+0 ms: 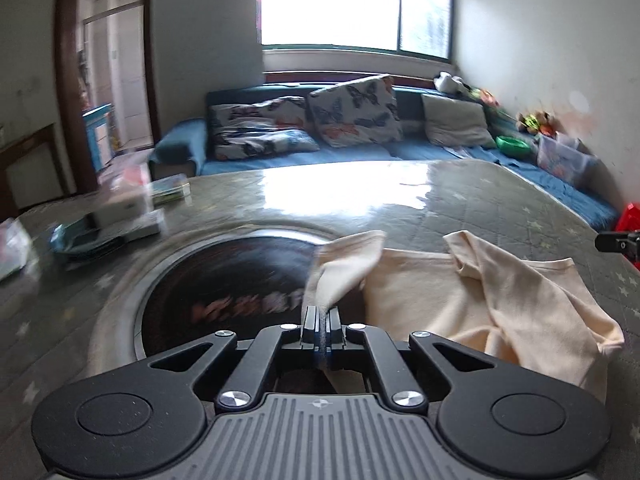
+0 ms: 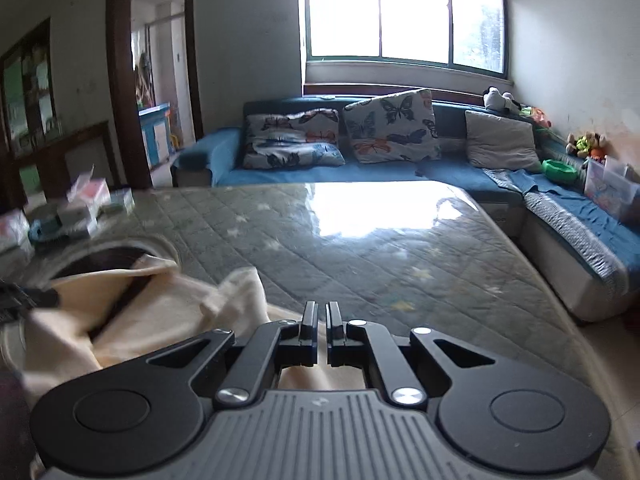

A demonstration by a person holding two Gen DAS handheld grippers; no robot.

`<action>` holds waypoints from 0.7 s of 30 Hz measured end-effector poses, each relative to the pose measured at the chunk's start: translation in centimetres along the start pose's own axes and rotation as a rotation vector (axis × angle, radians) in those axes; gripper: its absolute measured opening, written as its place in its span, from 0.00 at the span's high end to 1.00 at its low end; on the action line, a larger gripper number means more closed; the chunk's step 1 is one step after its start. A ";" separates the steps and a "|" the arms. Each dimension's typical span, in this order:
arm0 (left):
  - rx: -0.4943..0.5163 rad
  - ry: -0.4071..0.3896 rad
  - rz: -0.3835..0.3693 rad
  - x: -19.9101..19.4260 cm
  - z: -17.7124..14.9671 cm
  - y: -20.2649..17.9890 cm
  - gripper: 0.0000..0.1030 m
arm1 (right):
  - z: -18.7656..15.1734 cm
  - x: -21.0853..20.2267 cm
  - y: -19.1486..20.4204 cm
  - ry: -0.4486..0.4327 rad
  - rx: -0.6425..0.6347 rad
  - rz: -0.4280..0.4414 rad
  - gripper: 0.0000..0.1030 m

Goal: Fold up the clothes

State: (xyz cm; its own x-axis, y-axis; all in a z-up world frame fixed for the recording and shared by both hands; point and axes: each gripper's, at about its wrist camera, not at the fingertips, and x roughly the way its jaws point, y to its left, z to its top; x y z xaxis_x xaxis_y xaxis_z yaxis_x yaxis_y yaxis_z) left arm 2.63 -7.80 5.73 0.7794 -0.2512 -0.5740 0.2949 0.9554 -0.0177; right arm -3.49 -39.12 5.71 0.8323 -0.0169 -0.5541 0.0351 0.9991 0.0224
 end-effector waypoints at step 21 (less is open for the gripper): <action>-0.105 0.063 0.060 -3.5 -5.2 2.2 0.97 | 0.4 11.0 4.6 0.154 -0.021 0.143 0.88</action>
State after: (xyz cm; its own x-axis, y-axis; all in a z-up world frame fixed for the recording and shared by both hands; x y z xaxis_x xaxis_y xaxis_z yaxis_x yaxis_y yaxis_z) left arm -2.31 -4.02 3.48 0.7564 -0.1859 -0.6272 0.1864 0.9803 -0.0657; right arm 6.07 -34.74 -0.01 0.7338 0.1294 -0.6670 -0.0901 0.9916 0.0932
